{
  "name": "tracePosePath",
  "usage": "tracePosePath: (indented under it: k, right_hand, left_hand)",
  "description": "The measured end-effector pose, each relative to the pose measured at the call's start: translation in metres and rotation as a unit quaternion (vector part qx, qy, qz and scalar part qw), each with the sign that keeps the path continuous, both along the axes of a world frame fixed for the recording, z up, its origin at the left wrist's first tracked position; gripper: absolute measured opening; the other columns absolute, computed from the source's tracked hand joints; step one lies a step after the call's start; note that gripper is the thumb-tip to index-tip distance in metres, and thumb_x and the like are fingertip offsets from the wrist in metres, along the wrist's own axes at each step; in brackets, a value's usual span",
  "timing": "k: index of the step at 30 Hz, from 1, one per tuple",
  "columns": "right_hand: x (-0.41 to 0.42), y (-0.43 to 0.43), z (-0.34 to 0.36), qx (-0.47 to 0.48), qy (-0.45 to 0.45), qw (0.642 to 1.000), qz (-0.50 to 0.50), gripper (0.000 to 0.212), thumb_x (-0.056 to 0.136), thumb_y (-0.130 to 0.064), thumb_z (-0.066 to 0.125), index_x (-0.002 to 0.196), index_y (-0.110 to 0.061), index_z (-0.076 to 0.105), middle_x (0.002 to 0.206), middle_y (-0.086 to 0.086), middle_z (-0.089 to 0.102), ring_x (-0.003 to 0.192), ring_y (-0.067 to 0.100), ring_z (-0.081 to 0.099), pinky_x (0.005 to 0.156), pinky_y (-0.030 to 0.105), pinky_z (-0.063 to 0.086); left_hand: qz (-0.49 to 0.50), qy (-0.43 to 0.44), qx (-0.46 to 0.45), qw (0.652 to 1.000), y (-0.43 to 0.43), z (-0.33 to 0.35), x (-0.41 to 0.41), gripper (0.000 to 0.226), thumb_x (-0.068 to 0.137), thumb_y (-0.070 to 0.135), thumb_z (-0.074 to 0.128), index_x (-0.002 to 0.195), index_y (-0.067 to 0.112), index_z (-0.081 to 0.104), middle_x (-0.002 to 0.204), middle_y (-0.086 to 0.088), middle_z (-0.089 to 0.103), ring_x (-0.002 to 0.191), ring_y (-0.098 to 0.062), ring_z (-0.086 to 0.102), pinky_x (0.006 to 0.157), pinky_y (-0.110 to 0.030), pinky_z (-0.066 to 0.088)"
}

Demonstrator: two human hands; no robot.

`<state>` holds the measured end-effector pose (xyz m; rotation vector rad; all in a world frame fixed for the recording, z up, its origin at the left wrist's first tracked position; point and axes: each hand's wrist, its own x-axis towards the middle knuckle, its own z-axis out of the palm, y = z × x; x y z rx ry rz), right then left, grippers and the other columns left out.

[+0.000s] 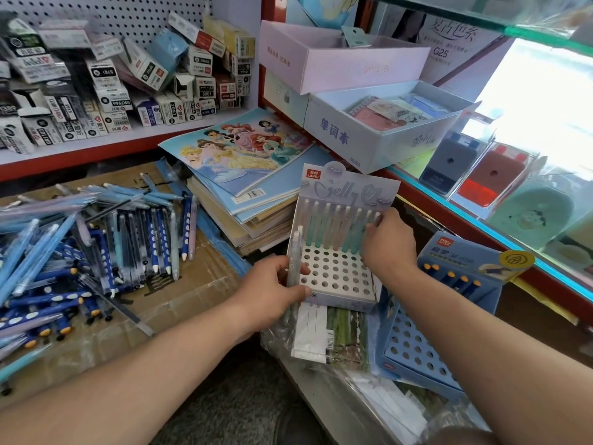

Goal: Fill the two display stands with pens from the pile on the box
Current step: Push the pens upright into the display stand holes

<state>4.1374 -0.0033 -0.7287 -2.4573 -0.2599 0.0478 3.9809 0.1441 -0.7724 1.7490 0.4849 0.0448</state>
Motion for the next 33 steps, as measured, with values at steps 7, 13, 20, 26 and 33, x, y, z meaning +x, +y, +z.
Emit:
tracePosePath:
  k: [7,13,20,26,33]
  right_hand:
    - [0.000,-0.002,0.004,0.057,0.016,0.998,-0.001,0.024,0.104,-0.028,0.054,0.126,-0.019,0.049,0.117,0.005,0.061,0.104,0.029,0.066,0.085,0.053,0.060]
    - [0.000,-0.001,0.007,0.080,-0.009,0.997,-0.014,0.012,0.104,-0.026,0.057,0.113,-0.018,0.055,0.107,-0.003,0.057,0.107,0.023,0.064,0.089,0.048,0.060]
    - [0.002,-0.001,0.005,0.006,-0.050,0.999,0.004,0.020,0.105,-0.016,0.049,0.123,-0.016,0.058,0.114,0.004,0.053,0.103,0.023,0.057,0.085,0.039,0.054]
    - [0.001,-0.004,0.013,-0.053,-0.090,0.994,0.013,0.031,0.100,-0.005,0.056,0.129,-0.011,0.056,0.127,0.013,0.053,0.110,0.030,0.058,0.092,0.041,0.053]
    - [0.005,-0.002,0.010,-0.065,-0.097,0.993,0.015,0.024,0.099,-0.006,0.057,0.122,-0.013,0.055,0.119,0.011,0.061,0.107,0.029,0.063,0.092,0.050,0.057]
  left_hand:
    - [-0.003,0.002,0.004,1.000,0.001,0.001,0.000,0.029,0.086,0.016,0.081,0.111,0.025,0.068,0.107,0.007,0.070,0.095,-0.002,0.067,0.071,-0.011,0.050]
    - [-0.002,0.004,0.002,1.000,0.000,0.002,0.000,0.029,0.087,0.015,0.080,0.112,0.024,0.068,0.107,0.005,0.070,0.094,-0.005,0.067,0.070,-0.013,0.052]
    - [-0.003,0.006,0.010,1.000,-0.002,0.002,-0.001,0.029,0.087,0.015,0.080,0.111,0.024,0.068,0.108,0.005,0.070,0.094,-0.005,0.068,0.072,-0.013,0.054]
    - [-0.010,0.009,0.015,1.000,-0.002,0.003,-0.002,0.029,0.087,0.016,0.080,0.113,0.025,0.068,0.107,0.007,0.069,0.093,0.000,0.065,0.066,-0.007,0.048]
    - [-0.010,0.009,0.013,1.000,-0.004,0.004,-0.002,0.029,0.088,0.014,0.078,0.114,0.023,0.067,0.105,0.007,0.068,0.091,0.001,0.064,0.062,-0.003,0.047]
